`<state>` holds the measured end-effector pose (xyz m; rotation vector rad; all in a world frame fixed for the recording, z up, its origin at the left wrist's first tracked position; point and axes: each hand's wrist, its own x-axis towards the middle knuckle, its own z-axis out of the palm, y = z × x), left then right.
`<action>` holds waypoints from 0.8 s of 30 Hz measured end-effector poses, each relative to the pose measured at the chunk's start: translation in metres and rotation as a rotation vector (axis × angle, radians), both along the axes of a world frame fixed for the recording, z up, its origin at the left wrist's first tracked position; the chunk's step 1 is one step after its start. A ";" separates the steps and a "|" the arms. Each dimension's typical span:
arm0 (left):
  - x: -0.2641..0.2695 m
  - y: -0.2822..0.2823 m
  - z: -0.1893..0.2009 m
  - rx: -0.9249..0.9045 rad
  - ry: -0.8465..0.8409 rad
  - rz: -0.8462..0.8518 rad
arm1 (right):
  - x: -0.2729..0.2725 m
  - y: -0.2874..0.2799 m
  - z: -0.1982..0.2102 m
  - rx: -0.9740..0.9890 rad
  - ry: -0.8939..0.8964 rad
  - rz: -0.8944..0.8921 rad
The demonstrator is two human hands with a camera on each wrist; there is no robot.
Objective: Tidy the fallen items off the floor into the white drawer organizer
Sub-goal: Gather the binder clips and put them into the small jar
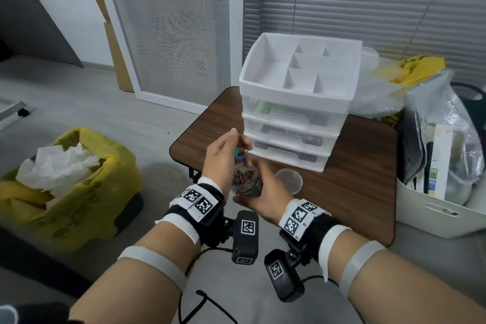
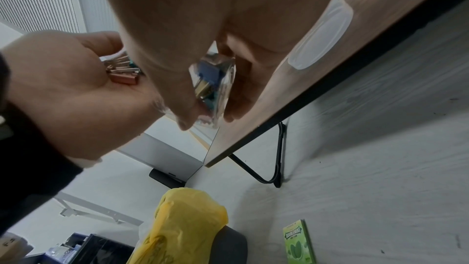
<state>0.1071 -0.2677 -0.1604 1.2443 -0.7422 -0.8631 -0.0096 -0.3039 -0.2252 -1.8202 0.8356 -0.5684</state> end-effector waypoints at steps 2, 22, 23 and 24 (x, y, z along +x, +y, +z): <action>0.000 0.001 -0.002 0.031 -0.100 0.055 | 0.002 0.000 -0.002 0.007 -0.020 -0.001; 0.021 0.023 -0.056 0.372 0.489 -0.039 | -0.042 -0.055 0.011 -0.447 0.710 0.074; 0.022 0.022 -0.058 0.376 0.495 -0.055 | -0.047 -0.060 0.007 -0.494 0.801 0.061; 0.022 0.022 -0.059 0.385 0.522 -0.079 | -0.050 -0.062 0.002 -0.515 0.858 0.058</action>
